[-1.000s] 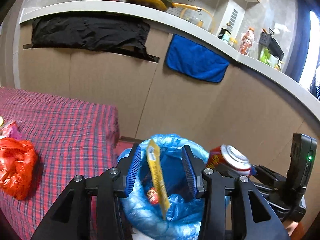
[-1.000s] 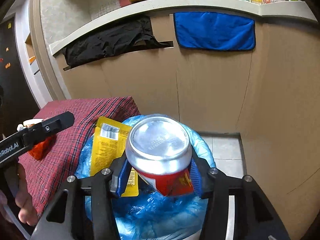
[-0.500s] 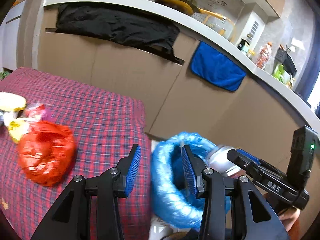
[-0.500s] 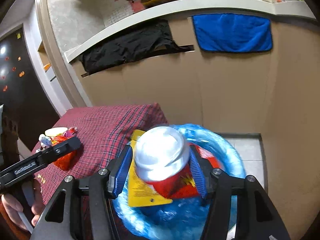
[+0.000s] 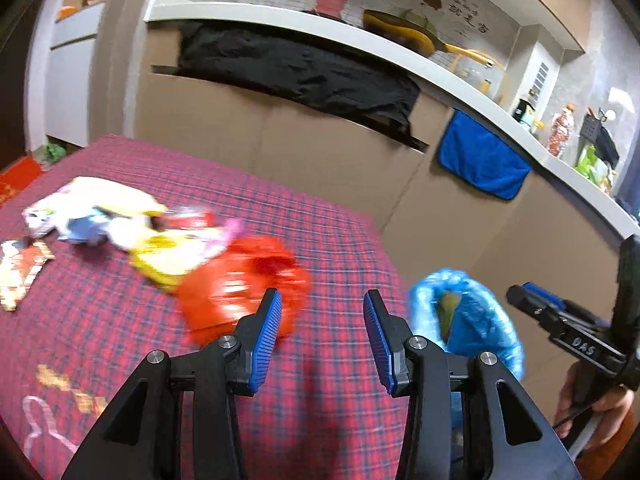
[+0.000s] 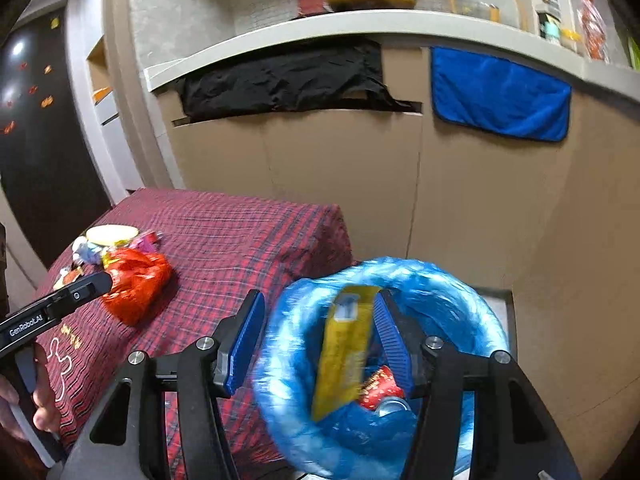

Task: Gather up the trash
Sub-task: 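Move the right gripper to the red plastic bag and grasp it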

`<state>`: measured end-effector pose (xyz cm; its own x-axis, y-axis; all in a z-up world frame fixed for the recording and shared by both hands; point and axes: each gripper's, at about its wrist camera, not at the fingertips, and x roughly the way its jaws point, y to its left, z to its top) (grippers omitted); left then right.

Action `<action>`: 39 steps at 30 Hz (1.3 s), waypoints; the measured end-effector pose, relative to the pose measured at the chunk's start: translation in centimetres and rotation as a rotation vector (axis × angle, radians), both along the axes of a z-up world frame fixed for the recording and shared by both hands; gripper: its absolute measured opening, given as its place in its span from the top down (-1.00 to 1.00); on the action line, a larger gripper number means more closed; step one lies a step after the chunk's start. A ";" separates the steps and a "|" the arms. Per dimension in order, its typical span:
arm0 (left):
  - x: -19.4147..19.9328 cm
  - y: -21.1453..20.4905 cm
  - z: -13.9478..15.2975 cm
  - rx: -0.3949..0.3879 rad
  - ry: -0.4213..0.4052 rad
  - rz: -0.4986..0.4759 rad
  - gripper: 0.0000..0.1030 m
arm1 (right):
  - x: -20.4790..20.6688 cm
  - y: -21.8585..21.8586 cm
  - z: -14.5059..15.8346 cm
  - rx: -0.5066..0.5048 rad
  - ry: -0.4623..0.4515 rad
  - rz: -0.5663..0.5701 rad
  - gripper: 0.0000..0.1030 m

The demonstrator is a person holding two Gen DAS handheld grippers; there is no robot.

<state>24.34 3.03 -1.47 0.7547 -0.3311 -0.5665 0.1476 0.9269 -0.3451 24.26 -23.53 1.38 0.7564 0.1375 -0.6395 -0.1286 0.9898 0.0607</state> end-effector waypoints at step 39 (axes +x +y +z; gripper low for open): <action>-4.2 18.5 -3.7 0.023 -0.021 0.224 0.07 | 8.1 20.1 -5.9 -0.012 0.125 0.249 -0.32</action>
<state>20.18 21.57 -5.15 0.8195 -0.1416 -0.5552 -0.0555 0.9448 -0.3229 32.34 -3.47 -4.54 0.6152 0.3011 -0.7286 -0.3607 0.9293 0.0795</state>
